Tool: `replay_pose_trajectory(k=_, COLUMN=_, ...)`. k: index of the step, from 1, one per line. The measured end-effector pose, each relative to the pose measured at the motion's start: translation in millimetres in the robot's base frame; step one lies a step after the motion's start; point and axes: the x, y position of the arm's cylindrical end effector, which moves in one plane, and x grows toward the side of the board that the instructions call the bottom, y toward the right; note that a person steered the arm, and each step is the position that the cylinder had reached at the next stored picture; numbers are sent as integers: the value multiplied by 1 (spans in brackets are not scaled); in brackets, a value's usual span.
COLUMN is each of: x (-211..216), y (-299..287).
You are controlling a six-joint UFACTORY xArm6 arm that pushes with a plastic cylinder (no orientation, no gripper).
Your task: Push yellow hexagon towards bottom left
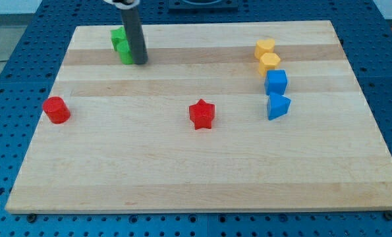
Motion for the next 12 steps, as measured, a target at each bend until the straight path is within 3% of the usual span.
replay_pose_trajectory(k=2, x=6, y=0)
replay_pose_trajectory(k=3, x=8, y=35)
replay_pose_trajectory(k=5, x=8, y=46)
replay_pose_trajectory(k=6, x=5, y=86)
replay_pose_trajectory(k=7, x=-17, y=96)
replay_pose_trajectory(k=8, x=-21, y=168)
replay_pose_trajectory(k=10, x=-59, y=255)
replay_pose_trajectory(k=11, x=-30, y=297)
replay_pose_trajectory(k=12, x=15, y=298)
